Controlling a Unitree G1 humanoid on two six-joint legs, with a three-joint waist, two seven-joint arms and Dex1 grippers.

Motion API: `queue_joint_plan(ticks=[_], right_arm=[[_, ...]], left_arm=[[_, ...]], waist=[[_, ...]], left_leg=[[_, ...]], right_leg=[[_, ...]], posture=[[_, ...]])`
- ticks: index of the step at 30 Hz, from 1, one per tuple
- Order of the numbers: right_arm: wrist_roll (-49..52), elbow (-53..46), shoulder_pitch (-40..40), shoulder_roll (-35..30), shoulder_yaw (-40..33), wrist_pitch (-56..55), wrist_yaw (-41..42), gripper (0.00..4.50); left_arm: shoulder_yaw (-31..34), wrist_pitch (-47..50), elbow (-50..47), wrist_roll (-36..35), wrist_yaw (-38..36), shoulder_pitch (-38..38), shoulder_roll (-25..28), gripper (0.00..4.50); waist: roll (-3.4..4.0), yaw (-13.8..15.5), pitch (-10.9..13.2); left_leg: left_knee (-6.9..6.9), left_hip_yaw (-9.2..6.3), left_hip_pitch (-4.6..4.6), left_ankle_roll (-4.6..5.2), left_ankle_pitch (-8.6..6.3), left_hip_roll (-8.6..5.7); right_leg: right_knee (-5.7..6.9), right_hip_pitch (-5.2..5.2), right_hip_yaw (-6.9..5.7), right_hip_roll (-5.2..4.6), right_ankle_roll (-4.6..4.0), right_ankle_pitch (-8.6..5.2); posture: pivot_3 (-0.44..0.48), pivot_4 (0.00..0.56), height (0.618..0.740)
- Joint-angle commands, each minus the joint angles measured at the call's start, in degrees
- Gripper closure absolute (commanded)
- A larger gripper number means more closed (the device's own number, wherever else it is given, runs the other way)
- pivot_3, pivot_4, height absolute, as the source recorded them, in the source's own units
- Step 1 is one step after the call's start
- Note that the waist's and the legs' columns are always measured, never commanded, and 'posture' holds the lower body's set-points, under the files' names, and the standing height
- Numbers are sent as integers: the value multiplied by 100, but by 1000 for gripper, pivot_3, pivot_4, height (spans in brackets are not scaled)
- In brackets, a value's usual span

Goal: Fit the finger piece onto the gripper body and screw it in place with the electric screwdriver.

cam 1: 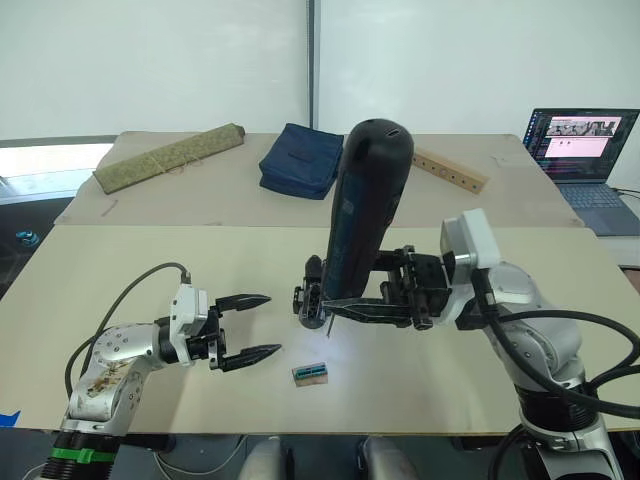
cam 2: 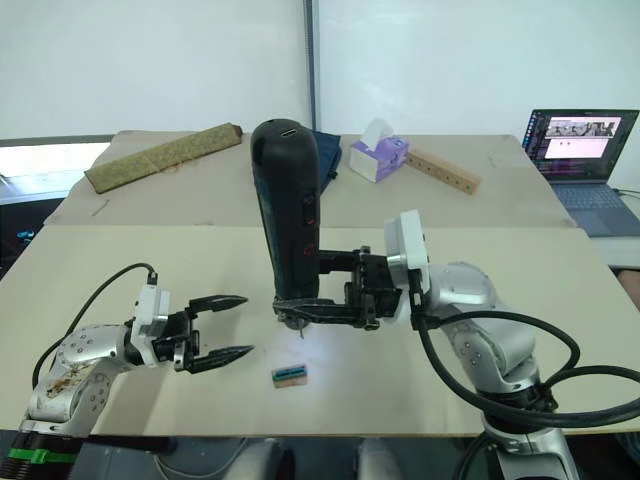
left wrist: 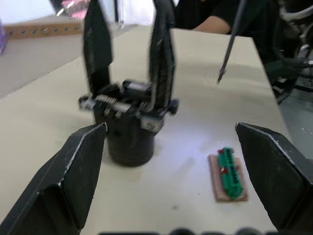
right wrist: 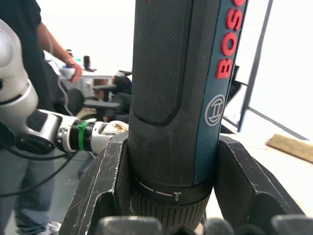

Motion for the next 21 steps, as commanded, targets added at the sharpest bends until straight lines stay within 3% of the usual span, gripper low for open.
queue_joint_plan(ticks=[1, 13, 21], right_arm=[[254, -265, -103, -23, -233, 0, -86, 2555], [217, -330, 9, -90, -299, 10, -233, 2555], [213, -421, 164, -133, -349, -4, -263, 2555]], left_arm=[[-212, -366, 424, 553, 202, -213, -139, 42], [-961, -814, 1258, 1633, 956, -745, -1020, 42], [-1206, -846, 1345, 1949, 1400, -1023, -1519, 42]], waist=[[-1, 1, 2], [-13, 17, 10], [-13, 43, 10]], left_leg=[[0, 0, 0, 0, 0, 0], [3, -1, -6, 0, 0, -3], [4, -1, -5, 0, 0, -9]], right_leg=[[0, 0, 0, 2, 0, 0], [-1, 0, 0, -5, 1, 1], [-1, 5, 0, -13, 4, 2]], posture=[[0, 150, 740], [0, 150, 740], [0, 150, 740]])
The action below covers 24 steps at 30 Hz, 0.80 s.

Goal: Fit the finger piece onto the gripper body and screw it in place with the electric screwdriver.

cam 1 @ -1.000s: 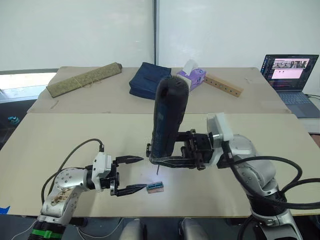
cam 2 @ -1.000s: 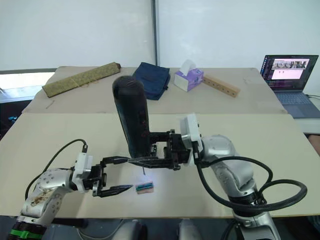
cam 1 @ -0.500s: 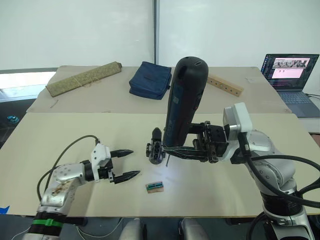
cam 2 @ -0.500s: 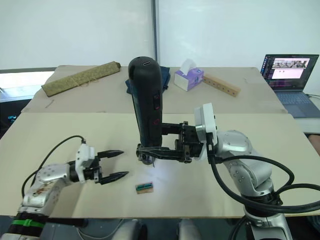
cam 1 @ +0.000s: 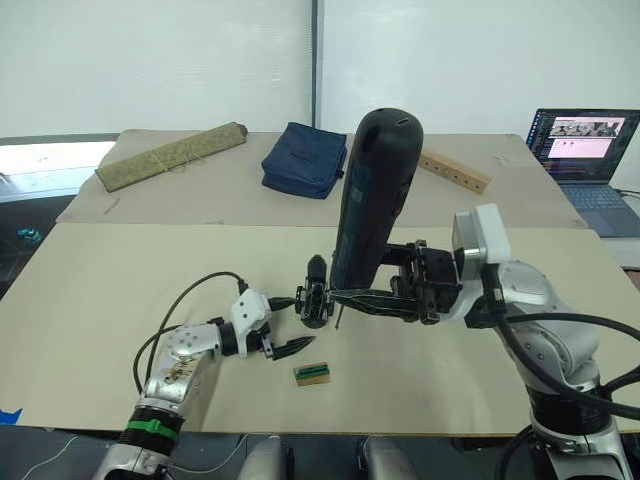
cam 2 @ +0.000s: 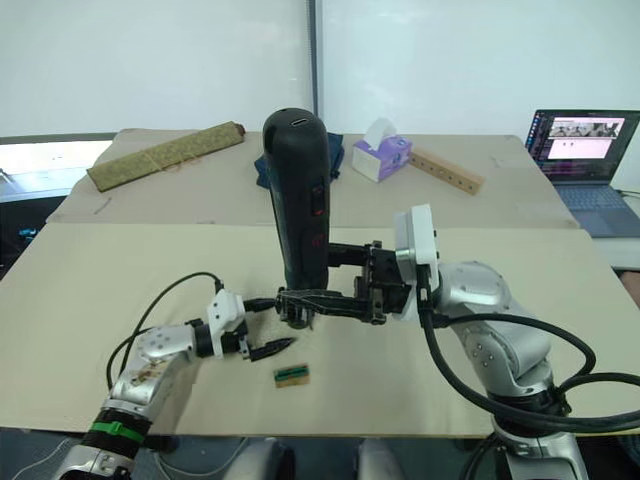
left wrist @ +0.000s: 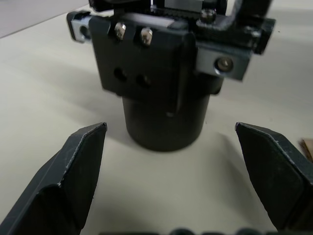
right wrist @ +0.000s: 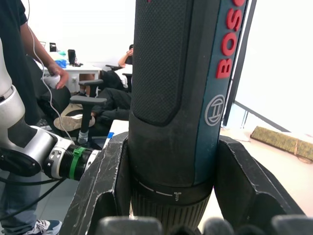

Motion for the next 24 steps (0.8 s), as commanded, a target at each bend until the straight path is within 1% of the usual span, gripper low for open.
queue_joint_plan(ticks=[1, 7, 10, 13, 15, 18, 20, 24], right_arm=[[198, -289, -9, -23, -197, -84, -39, 2555], [168, -323, 72, -31, -206, -117, -58, 2555], [160, -334, 111, -42, -213, -131, -57, 2555], [163, -351, 141, -49, -221, -136, -57, 2555], [167, -357, 163, -62, -231, -138, -47, 2555], [185, -351, 184, -106, -249, -132, -12, 2555], [208, -342, 192, -151, -274, -122, 23, 2555], [240, -329, 215, -249, -298, -96, 111, 2555]], left_arm=[[-107, 113, -47, 80, 239, -104, -175, 42], [-249, 451, -136, 173, 317, -152, -175, 42], [-240, 463, -105, 203, 280, -145, -112, 878], [-205, 409, -43, 184, 182, -159, -40, 2207], [-183, 316, 50, 106, 31, -216, -8, 2200], [-174, 129, 300, -123, -456, -402, 18, 2200], [-249, -30, 745, -142, -1060, -719, 206, 2200], [-290, -384, 1497, -67, -1569, -1304, 214, 2200]], waist=[[-1, -2, 0], [-1, -23, 0], [-1, -23, 0], [-1, -28, 0], [-1, -36, 0], [-1, -35, 0], [-3, -32, 2], [-3, -32, 2]], left_leg=[[0, 0, 0, 0, 0, 0], [0, -1, 1, 0, 0, 1], [1, -1, 2, 0, 0, 1], [0, -1, 2, 0, 0, 1], [0, -1, 3, 0, 0, 2], [0, -2, 2, 0, 0, 2], [0, -1, 2, 0, 0, 2], [2, -1, -1, 0, 0, -1]], right_leg=[[0, 0, 0, 0, 1, 0], [1, 0, 0, 5, 2, 0], [1, 1, 0, 5, 2, 0], [1, 1, 0, 6, 2, 0], [2, 1, 0, 7, 2, 0], [2, 1, -1, 10, 2, 0], [2, 0, 0, 10, 2, 0], [-1, 0, 0, 18, 2, -1]], posture=[[0, 150, 740], [0, 150, 740], [0, 150, 740], [0, 150, 740], [0, 150, 740], [0, 150, 740], [0, 150, 740], [0, 150, 740]])
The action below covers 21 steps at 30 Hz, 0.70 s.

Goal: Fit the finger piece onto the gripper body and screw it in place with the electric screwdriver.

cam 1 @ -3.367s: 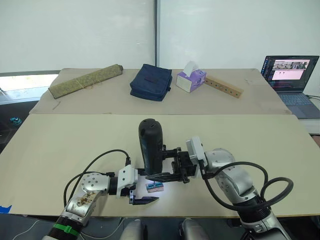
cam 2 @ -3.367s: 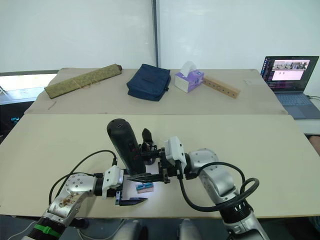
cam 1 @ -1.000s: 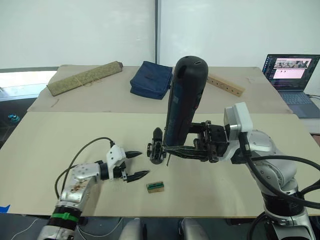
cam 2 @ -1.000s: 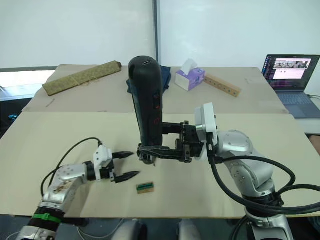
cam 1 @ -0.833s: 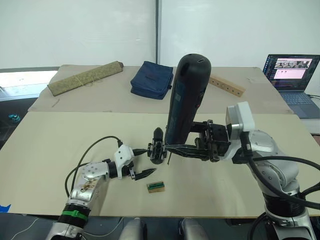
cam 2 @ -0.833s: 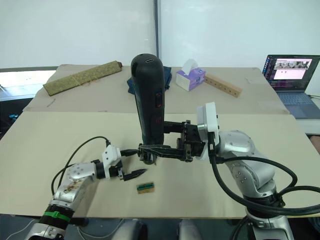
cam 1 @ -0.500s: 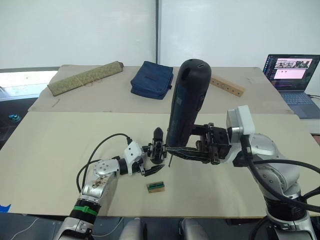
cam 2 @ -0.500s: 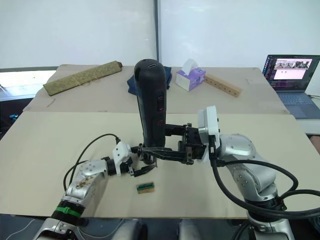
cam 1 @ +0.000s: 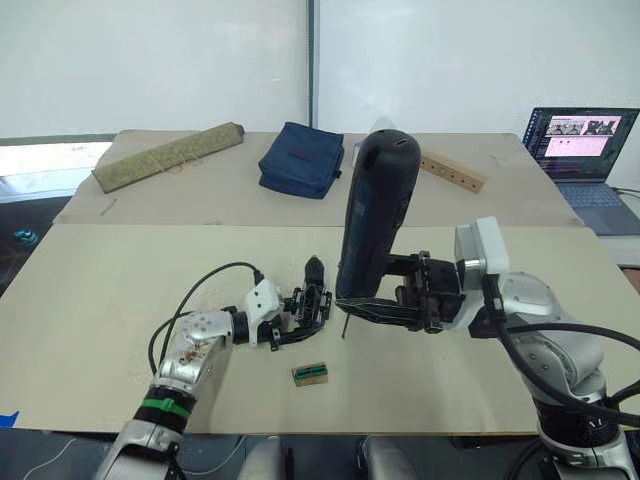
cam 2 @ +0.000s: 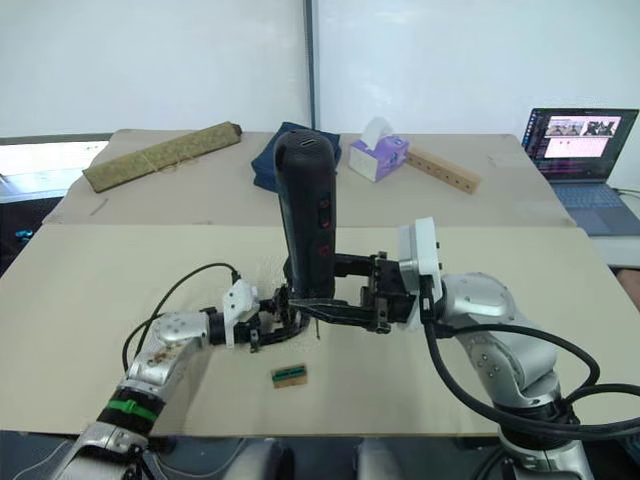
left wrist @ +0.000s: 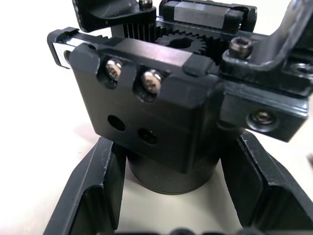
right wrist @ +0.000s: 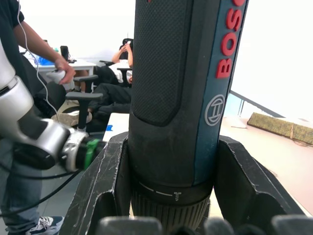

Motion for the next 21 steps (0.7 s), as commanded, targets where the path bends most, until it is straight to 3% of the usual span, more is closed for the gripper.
queue_joint_plan(ticks=[1, 10, 12, 15, 21], right_arm=[[235, -235, -39, -74, -244, -102, 85, 2555], [230, -282, -13, -111, -245, -83, 85, 2555], [250, -302, -4, -121, -249, -62, 78, 2555], [299, -307, -6, -148, -273, -11, 64, 2555], [388, -291, -10, -246, -299, -10, 49, 2555]], left_arm=[[-85, -433, 586, 36, -474, -384, -26, 2200], [59, -796, 1211, 1, -579, -607, -291, 2200], [155, -736, 1072, -172, -684, -515, -304, 1165], [253, -779, 843, -141, -520, -337, -219, 21], [465, -549, -110, -291, -340, 267, 81, 21]], waist=[[-1, 2, 1], [-2, 50, 1], [-3, 52, 1], [-3, 36, 2], [-4, -19, 3]], left_leg=[[0, 1, -1, 0, 0, 0], [7, -3, -6, 0, 0, -3], [8, -3, -7, 0, 0, -4], [7, -4, -8, 1, 0, -2], [6, -7, -6, 0, 0, 6]], right_leg=[[-3, 0, 0, 0, 0, 0], [-2, 3, 0, -3, 4, 1], [-2, 2, 0, -5, 6, 1], [-1, 0, 0, -4, 7, 0], [7, -3, 2, 1, 6, 0]], posture=[[0, 150, 740], [0, 150, 740], [0, 150, 740], [0, 150, 740], [0, 150, 740]])
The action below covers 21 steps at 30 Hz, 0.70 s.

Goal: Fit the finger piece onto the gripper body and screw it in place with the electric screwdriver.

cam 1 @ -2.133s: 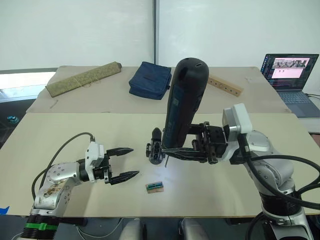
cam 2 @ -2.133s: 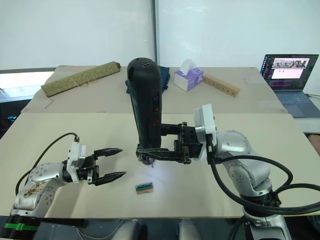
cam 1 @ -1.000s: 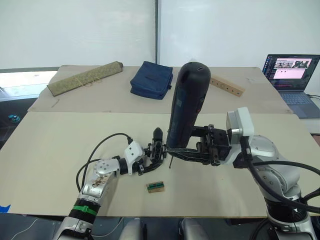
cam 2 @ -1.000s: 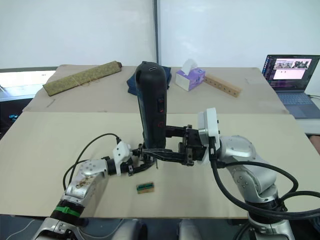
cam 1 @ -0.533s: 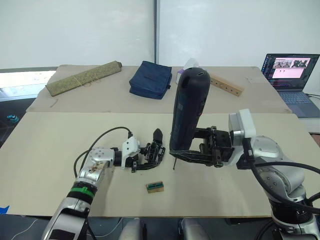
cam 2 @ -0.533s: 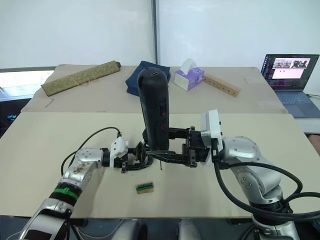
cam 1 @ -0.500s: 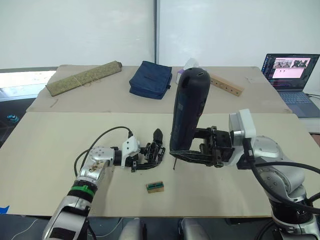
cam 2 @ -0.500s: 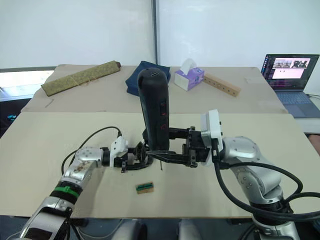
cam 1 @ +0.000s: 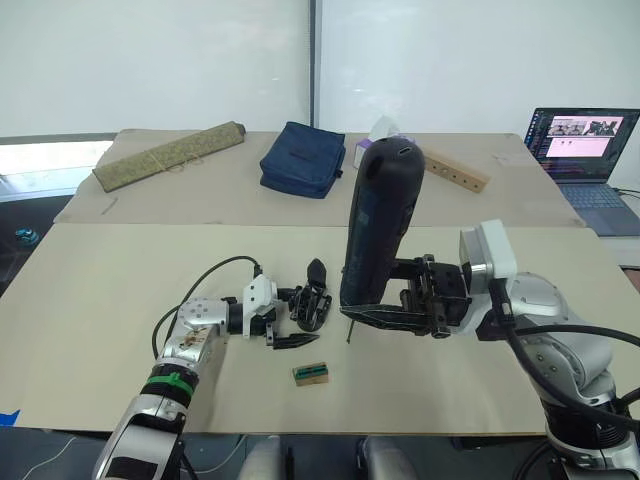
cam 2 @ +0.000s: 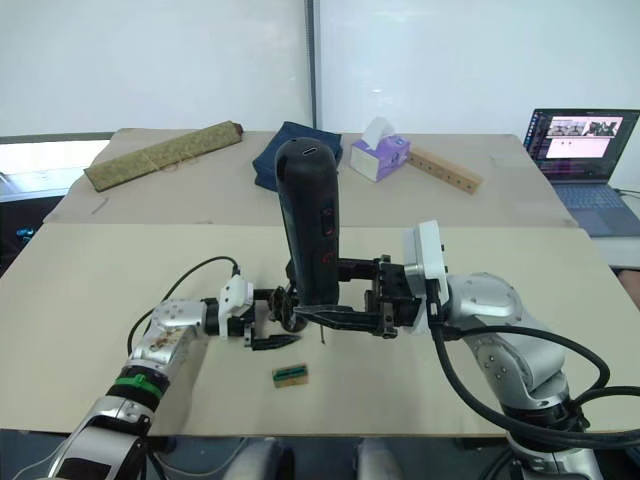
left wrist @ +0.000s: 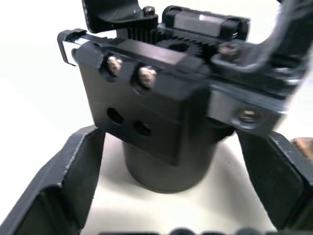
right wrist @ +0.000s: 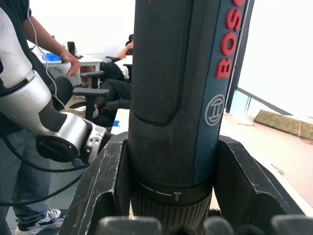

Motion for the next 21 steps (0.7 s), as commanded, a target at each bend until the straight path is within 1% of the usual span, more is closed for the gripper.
queue_joint_plan(ticks=[1, 4, 6, 10, 14, 18, 21], right_arm=[[213, -233, -60, -48, -254, -24, -43, 2555], [229, -211, -89, -55, -259, -22, -58, 2555], [227, -194, -110, -47, -260, -23, -67, 2555], [236, -180, -134, -29, -259, -18, -100, 2555], [233, -174, -146, -16, -244, -23, -117, 2555], [227, -177, -161, -9, -233, -24, -127, 2555], [224, -184, -192, -6, -244, -21, -154, 2555]], left_arm=[[223, 91, -680, -108, 248, 322, 184, 21], [289, 401, -1204, -154, 580, 690, 203, 21], [231, 679, -1528, 19, 920, 955, 208, 21], [107, 901, -2047, 89, 1439, 1266, -18, 21], [7, 1061, -2109, 256, 1893, 1367, -188, 21], [-46, 1129, -2051, 293, 2119, 1344, -329, 21], [-102, 1167, -2006, 282, 2147, 1300, -372, 21]], waist=[[0, 2, 0], [0, 14, 0], [1, 18, 0], [0, 38, 1], [0, 37, 1], [1, 42, 1], [0, 54, 1]], left_leg=[[-1, 0, 1, 0, 0, 0], [0, -2, 2, 0, 0, 1], [0, -2, 1, 0, 0, 0], [-1, -1, 0, 0, 0, -4], [0, -1, 1, 0, 0, -5], [-1, -1, 4, 0, 0, -5], [0, -1, 6, 0, 0, -7]], right_leg=[[1, 0, 0, -1, 0, 0], [2, 0, 0, -3, 0, 0], [0, 1, 0, -8, 0, 0], [-2, 2, -1, -17, 1, 0], [-3, 4, -2, -17, 1, 0], [-1, 6, -1, -17, 1, 0], [-2, 9, -1, -19, 1, 0]], posture=[[0, 150, 740], [0, 150, 740], [0, 150, 740], [0, 150, 740], [0, 150, 740], [0, 150, 740], [0, 150, 740]])
